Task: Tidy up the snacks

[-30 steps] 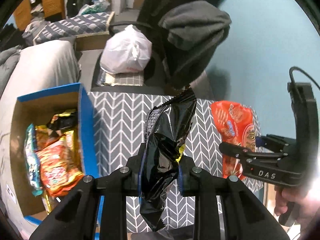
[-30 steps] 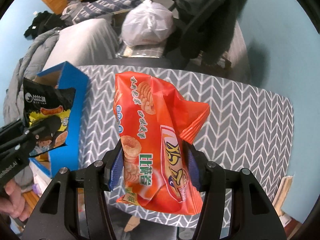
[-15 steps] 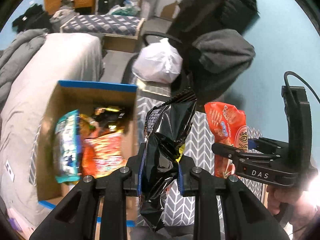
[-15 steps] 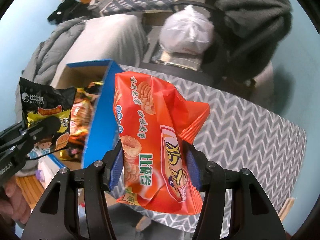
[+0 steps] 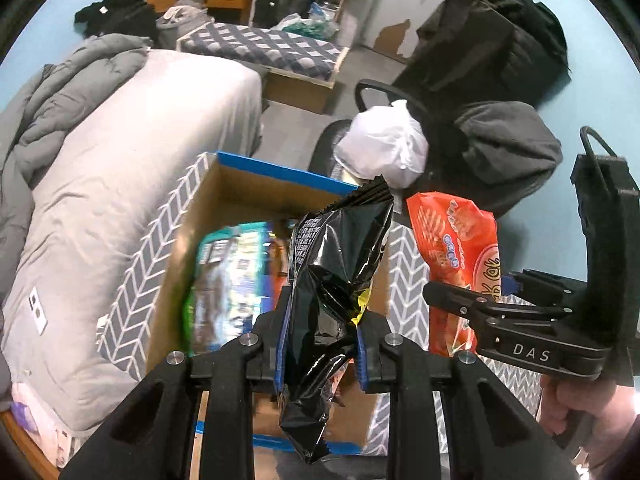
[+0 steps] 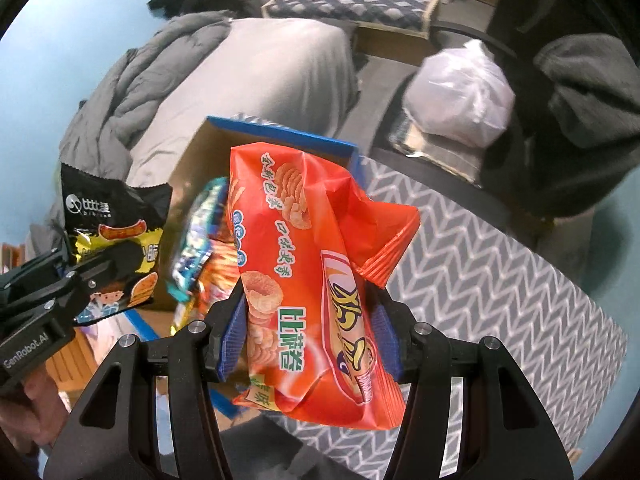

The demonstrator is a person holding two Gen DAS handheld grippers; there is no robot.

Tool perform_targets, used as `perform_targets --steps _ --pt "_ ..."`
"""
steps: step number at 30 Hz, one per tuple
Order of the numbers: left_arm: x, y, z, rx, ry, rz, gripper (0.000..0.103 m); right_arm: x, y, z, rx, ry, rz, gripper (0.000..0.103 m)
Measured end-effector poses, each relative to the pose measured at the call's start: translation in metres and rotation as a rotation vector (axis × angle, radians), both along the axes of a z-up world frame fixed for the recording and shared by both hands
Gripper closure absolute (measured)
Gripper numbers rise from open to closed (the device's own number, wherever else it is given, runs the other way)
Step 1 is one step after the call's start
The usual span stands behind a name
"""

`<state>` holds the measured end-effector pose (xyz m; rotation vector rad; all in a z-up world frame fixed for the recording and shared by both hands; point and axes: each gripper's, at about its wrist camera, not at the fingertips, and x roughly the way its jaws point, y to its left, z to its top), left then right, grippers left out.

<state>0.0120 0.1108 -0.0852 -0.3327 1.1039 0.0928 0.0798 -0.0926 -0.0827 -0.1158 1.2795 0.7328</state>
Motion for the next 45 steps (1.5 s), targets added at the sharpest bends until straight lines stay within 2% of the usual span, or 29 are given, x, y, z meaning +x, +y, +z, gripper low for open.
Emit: perform_targets --steps 10,17,20,21,25,31,33,37,41,45 --pt "0.001 0.032 -0.026 0.003 0.053 0.011 0.078 -0.003 0.069 -0.011 -0.027 0.029 0.068 0.047" --pt "0.005 0.040 -0.041 0.011 0.093 0.014 0.077 -0.003 0.094 -0.019 -0.073 0.041 0.076 0.047" --pt "0.003 0.043 -0.043 0.026 0.113 0.017 0.074 -0.004 0.099 -0.019 -0.088 0.039 0.072 0.042" --pt "0.003 0.044 -0.043 0.025 0.109 0.014 0.073 -0.004 0.101 -0.018 -0.093 0.037 0.069 0.042" --pt "0.000 0.046 -0.038 0.030 0.097 0.023 0.056 -0.005 0.101 -0.014 -0.104 0.025 0.060 0.041" --pt "-0.004 0.049 -0.029 0.009 0.104 0.046 0.051 -0.007 0.093 -0.001 -0.096 0.003 0.033 0.040" --pt "-0.008 0.051 -0.025 -0.003 0.099 0.060 0.050 -0.007 0.090 0.005 -0.084 -0.008 0.024 0.032" --pt "-0.014 0.051 -0.016 -0.013 0.095 0.079 0.044 -0.010 0.083 0.021 -0.066 -0.033 0.015 0.031" --pt "-0.022 0.047 -0.002 0.015 0.073 0.090 0.036 -0.015 0.072 0.037 -0.042 -0.049 0.006 0.029" --pt "-0.031 0.040 0.014 0.028 0.052 0.088 0.035 -0.021 0.062 0.052 -0.024 -0.068 -0.013 0.026"
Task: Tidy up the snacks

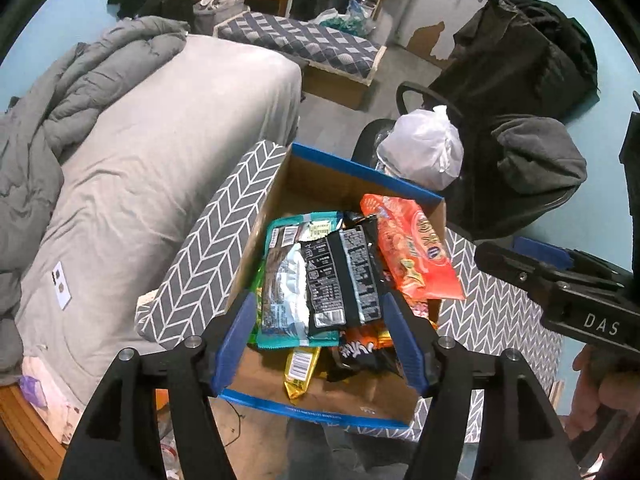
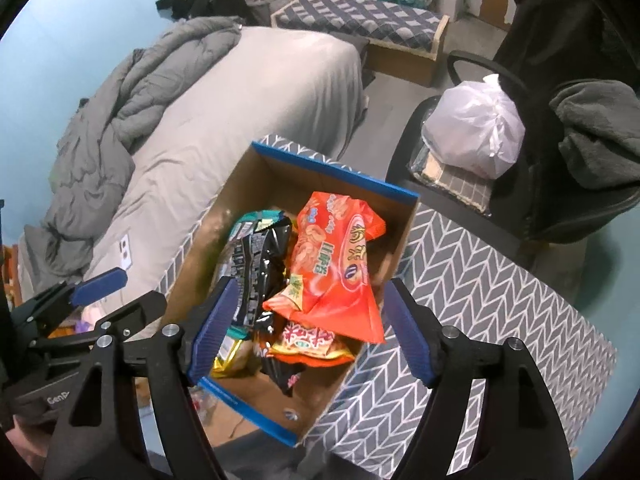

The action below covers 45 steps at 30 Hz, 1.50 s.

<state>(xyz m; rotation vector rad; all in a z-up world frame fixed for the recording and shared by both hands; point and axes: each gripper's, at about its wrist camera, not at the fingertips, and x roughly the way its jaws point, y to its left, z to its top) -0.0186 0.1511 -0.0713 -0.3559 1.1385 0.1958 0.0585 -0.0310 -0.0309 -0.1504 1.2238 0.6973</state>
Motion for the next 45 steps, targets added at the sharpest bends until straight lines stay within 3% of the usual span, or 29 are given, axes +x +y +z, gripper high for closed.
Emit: perform_targets --steps 4,18,45 --pt "-0.002 -0.007 0.012 0.017 -0.007 -0.010 0.023 -0.007 -0.012 0.018 0.014 -0.027 -0.030 0.023" --pt "-0.010 -0.036 0.053 0.077 -0.078 -0.082 0.022 -0.022 -0.052 0.045 0.057 -0.078 -0.122 0.022" --pt "-0.019 -0.041 0.069 0.102 -0.081 -0.084 0.022 -0.043 -0.079 0.056 0.071 -0.094 -0.164 0.022"
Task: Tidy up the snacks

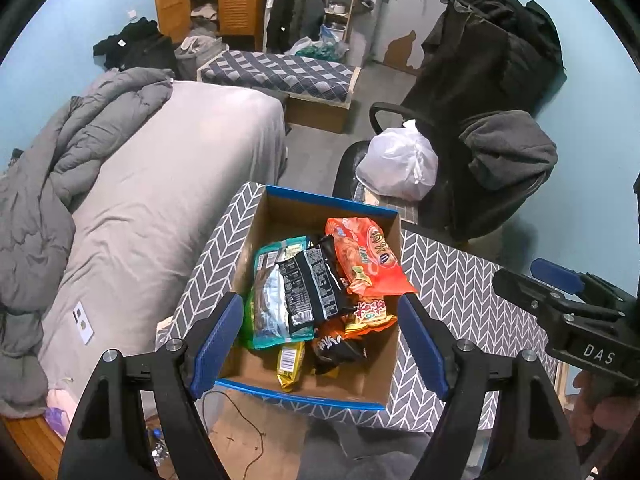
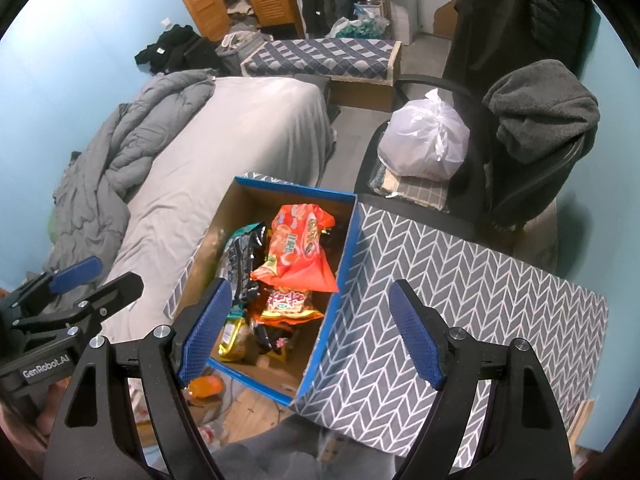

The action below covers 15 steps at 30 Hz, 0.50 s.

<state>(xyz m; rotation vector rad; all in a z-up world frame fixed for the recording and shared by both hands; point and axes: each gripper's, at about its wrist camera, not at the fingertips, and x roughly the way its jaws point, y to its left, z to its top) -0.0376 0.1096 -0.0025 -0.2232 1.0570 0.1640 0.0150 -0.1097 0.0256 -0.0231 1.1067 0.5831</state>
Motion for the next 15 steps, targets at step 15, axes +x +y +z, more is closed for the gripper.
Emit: perform_targets --steps 15 --pt "-0.0020 0.0000 0.0025 0.005 0.001 0.021 0.022 -0.0012 -0.0051 0.0025 -0.008 -0.007 -0.008 0.022"
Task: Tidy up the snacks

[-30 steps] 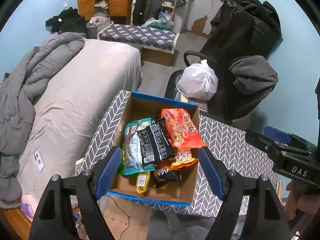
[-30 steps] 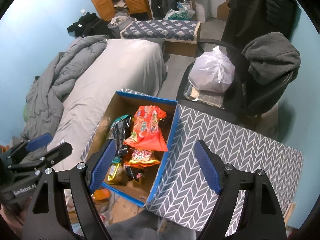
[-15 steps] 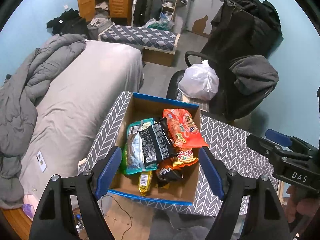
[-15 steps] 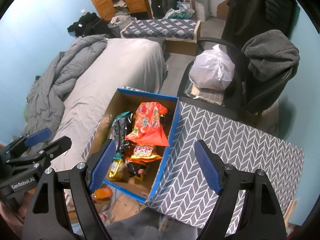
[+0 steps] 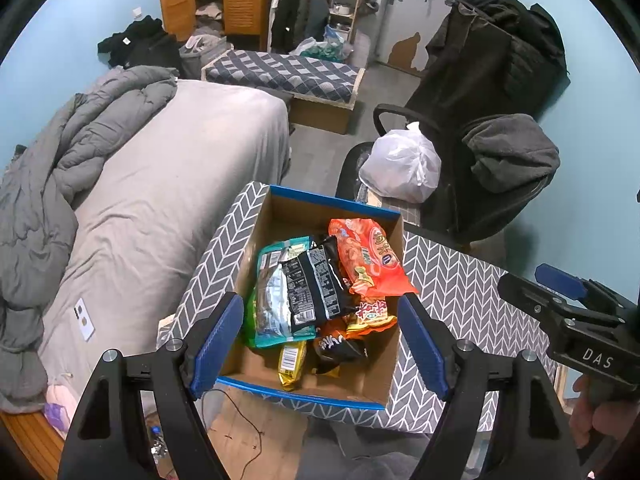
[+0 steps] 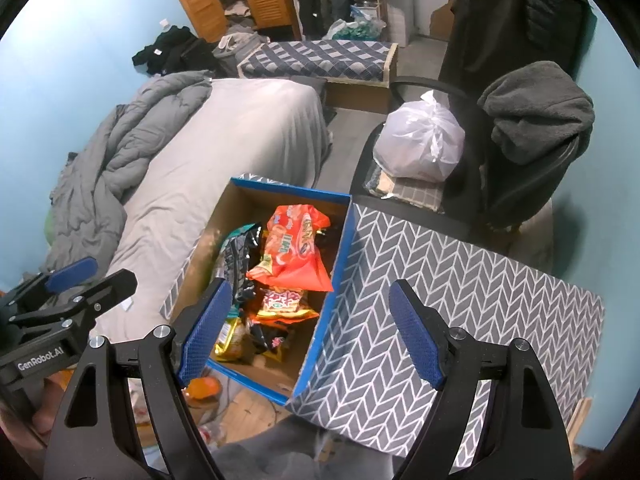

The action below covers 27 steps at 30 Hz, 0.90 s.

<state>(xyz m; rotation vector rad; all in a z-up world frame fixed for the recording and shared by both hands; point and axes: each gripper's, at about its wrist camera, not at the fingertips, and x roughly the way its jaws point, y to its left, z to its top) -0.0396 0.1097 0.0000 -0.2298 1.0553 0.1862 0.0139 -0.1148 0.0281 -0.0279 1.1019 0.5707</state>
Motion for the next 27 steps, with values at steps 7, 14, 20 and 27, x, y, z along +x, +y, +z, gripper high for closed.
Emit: perform_targets --steps 7,14,20,27 --pt "-0.0013 -0.0014 0.0016 0.000 0.004 0.013 0.022 -0.0004 -0.0035 0.0006 -0.003 0.001 -0.007 0.022" --pt "-0.0022 -0.0023 0.0024 -0.001 0.012 0.021 0.022 -0.0012 -0.0056 -0.0002 -0.001 0.005 -0.010 0.022" --pt "-0.0043 -0.0023 0.0034 0.002 0.013 0.028 0.022 -0.0016 -0.0064 -0.0005 -0.004 0.004 -0.007 0.022" --pt "-0.0047 -0.0026 0.0033 0.002 0.014 0.029 0.022 -0.0016 -0.0061 -0.0010 -0.003 0.003 -0.009 0.022"
